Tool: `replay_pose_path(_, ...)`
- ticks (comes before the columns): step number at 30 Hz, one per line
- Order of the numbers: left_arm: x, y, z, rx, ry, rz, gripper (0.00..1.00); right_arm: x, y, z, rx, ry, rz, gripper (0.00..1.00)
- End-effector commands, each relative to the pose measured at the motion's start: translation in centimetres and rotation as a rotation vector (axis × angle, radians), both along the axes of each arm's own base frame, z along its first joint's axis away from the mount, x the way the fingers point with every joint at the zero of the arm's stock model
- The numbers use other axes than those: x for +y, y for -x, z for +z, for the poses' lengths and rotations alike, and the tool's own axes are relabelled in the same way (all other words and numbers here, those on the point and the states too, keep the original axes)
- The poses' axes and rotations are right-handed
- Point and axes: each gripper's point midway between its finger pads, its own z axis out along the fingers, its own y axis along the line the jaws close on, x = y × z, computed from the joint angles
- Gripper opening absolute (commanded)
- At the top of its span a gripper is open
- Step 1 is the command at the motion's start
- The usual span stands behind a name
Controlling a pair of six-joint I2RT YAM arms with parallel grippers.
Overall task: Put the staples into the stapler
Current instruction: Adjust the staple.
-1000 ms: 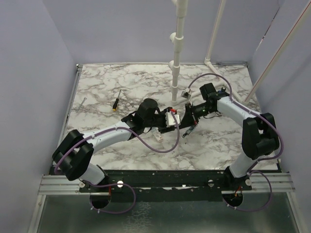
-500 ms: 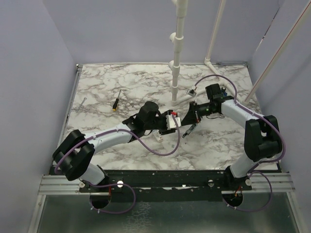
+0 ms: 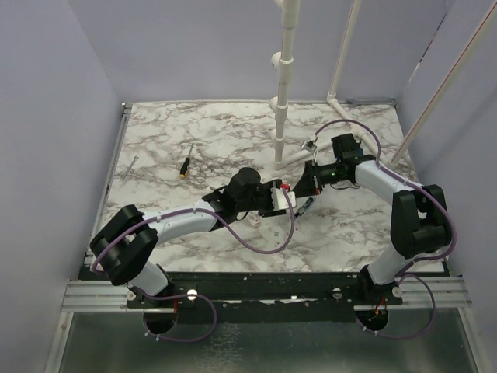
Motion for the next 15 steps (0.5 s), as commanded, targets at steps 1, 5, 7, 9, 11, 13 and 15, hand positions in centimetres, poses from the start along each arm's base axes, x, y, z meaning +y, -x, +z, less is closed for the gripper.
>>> replay_pose_path(1,-0.12,-1.1,0.98,-0.048,0.018,0.054,0.52,-0.02,0.11,-0.09,0.02,-0.029,0.005,0.01)
replay_pose_path(5,-0.2,-1.05,1.09,-0.06,0.015,0.051,0.48,-0.03,0.08,-0.28,0.028,-0.025,0.004,0.01)
replay_pose_path(7,-0.21,-0.91,1.03,-0.062,0.013,0.045,0.45,-0.03,0.04,-0.34,0.03,-0.022,0.002,0.01)
replay_pose_path(9,-0.32,-0.76,1.11,-0.067,0.012,0.04,0.44,-0.03,0.04,-0.43,0.033,-0.022,0.003,0.01)
replay_pose_path(11,-0.38,-0.61,1.13,-0.068,0.01,0.036,0.42,-0.03,0.02,-0.46,0.036,-0.02,0.002,0.01)
replay_pose_path(13,-0.41,-0.54,1.21,-0.068,0.007,0.032,0.41,-0.03,-0.03,-0.53,0.037,-0.018,0.001,0.01)
replay_pose_path(15,-0.47,-0.41,1.24,-0.07,0.005,0.026,0.39,-0.05,-0.09,-0.6,0.04,-0.017,0.001,0.01)
